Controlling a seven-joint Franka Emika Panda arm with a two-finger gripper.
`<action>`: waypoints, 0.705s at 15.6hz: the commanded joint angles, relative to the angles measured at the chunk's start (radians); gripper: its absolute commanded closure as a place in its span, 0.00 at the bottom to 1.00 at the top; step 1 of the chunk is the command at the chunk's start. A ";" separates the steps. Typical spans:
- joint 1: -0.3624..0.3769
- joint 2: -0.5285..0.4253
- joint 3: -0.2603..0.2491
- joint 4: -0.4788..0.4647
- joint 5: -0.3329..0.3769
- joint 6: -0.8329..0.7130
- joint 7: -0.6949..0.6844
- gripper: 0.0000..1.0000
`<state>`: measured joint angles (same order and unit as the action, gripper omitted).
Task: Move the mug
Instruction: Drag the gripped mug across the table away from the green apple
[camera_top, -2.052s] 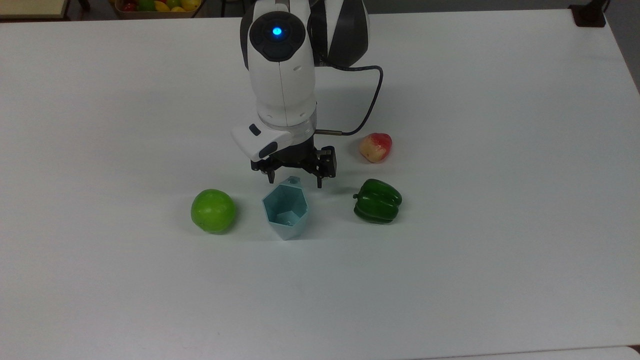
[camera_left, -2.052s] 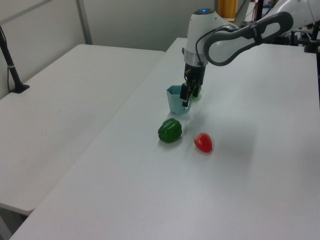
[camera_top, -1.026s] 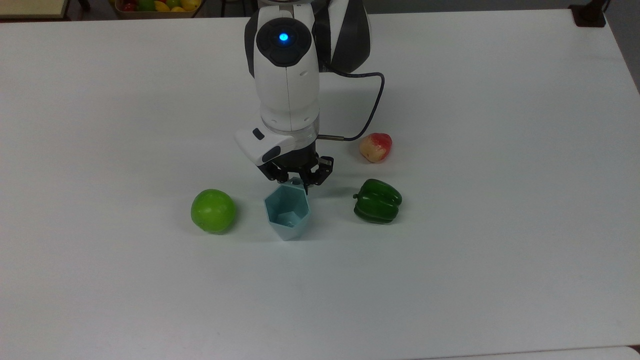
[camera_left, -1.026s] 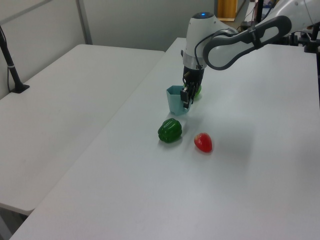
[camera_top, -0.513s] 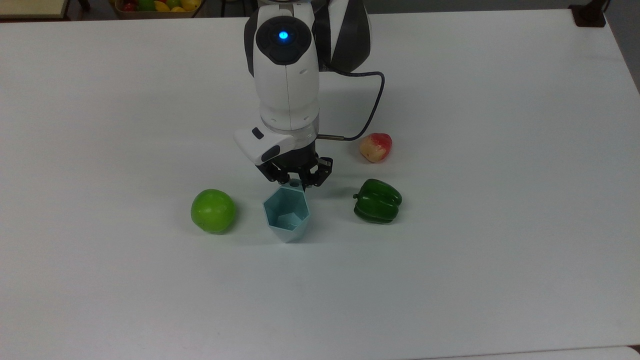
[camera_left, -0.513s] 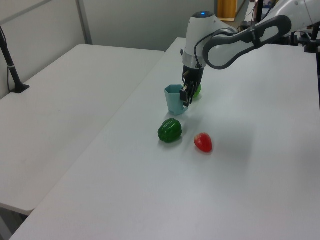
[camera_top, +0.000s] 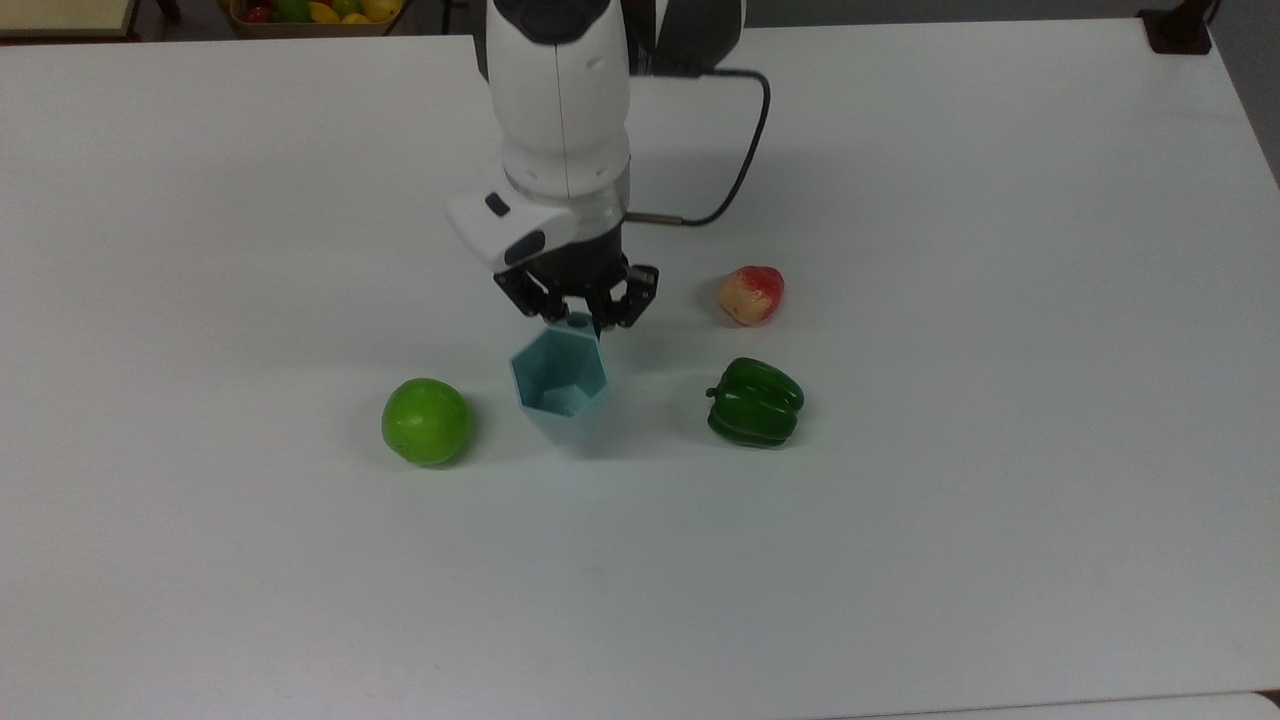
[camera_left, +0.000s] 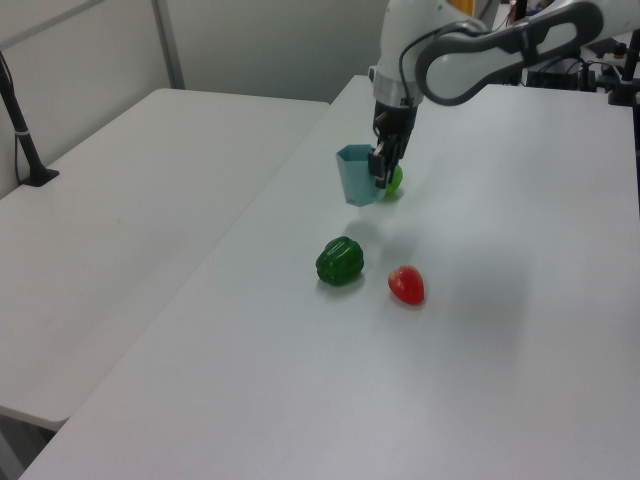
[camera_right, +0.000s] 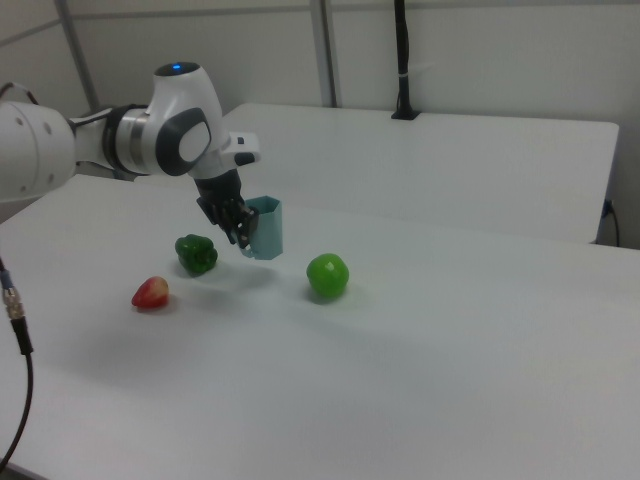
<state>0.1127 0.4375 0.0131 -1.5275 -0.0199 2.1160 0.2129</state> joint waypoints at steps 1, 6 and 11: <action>0.010 -0.187 -0.010 -0.225 -0.026 -0.001 0.017 1.00; -0.013 -0.342 -0.009 -0.426 -0.023 0.074 0.016 1.00; -0.027 -0.342 -0.010 -0.572 -0.028 0.195 0.013 1.00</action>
<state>0.0877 0.1300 0.0102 -1.9656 -0.0201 2.1984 0.2129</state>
